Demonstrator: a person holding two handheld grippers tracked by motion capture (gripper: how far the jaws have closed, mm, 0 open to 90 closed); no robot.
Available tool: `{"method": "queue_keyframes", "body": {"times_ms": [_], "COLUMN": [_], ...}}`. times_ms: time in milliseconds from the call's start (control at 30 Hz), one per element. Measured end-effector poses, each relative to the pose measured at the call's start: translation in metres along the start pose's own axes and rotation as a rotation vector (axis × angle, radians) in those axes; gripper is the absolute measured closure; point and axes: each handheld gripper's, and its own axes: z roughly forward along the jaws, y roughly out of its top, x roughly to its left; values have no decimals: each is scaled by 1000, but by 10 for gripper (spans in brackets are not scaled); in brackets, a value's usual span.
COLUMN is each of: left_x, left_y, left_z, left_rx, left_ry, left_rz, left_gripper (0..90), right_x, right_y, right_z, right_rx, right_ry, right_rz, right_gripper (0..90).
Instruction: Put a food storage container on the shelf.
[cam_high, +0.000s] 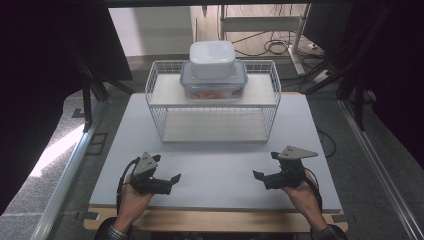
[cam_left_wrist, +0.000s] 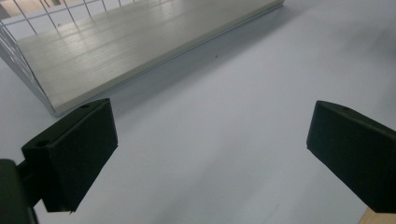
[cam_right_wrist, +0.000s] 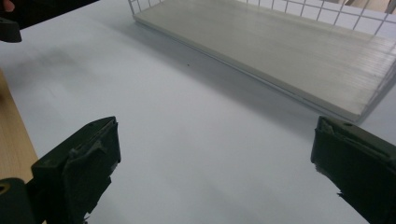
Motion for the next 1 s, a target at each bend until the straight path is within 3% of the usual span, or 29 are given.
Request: {"method": "queue_keyframes", "body": {"times_ms": [467,833,1000], "left_x": [0,2,2], "left_y": [-15,-19,-19], "left_z": [12,18,18], "left_rx": [114,173,169], "left_ry": [33,46,50], "left_rz": [12,3,7], "left_gripper": [8,6,6], "right_x": [0,-2,-3], "right_y": [-21,-34,-34], "right_z": [1,11,12], "right_rx": [63,144,150], "right_ry": [-24,-18,-24], "right_rz": [-14,12,15], "right_gripper": [16,17,17]}}
